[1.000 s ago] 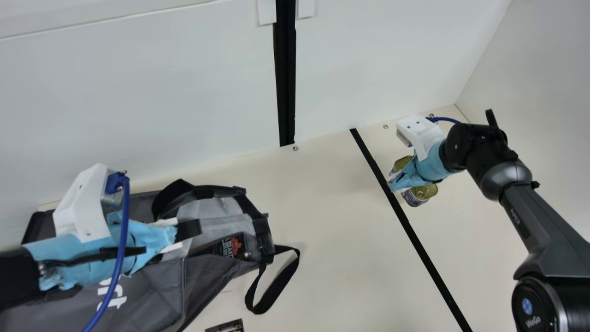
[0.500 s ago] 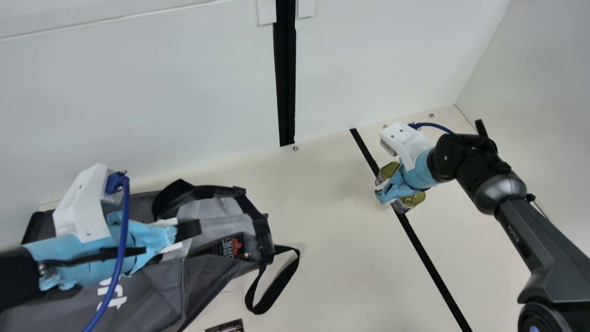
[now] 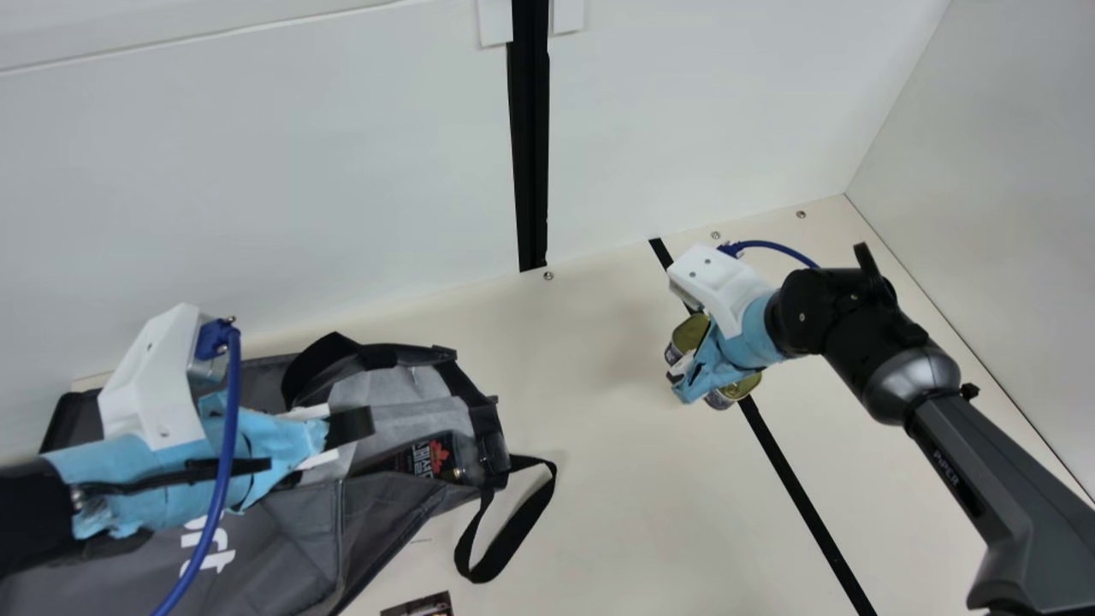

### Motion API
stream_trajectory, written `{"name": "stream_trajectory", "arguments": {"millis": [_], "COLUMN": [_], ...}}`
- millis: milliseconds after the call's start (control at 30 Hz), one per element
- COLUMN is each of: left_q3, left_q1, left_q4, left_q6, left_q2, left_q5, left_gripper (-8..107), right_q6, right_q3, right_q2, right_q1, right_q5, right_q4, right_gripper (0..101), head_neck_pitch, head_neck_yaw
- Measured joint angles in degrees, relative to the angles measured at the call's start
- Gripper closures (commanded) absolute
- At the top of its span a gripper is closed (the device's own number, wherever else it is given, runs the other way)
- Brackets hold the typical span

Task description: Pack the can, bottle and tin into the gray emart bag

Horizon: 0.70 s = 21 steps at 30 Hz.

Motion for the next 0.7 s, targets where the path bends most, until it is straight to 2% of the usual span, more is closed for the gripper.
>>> {"name": "stream_trajectory", "arguments": {"millis": [300,700], "left_q3": [0.0,0.0], "left_q1": [0.0,0.0], "left_q4": [0.0,0.0], "left_q6": [0.0,0.0], "left_q2": [0.0,0.0], "left_q5": [0.0,0.0], "left_gripper": [89,89], "right_q6": [-0.8,-4.4], "right_q3": [2.5,4.0], "right_q2": [-2.2,-4.0], "right_q1": [3.1,6.9], "right_q5": [-0.3,0.5], "right_q4": [0.9,3.4], "right_gripper": [101,101], "head_neck_pitch": [0.0,0.0], "head_neck_yaw": [0.0,0.0]}}
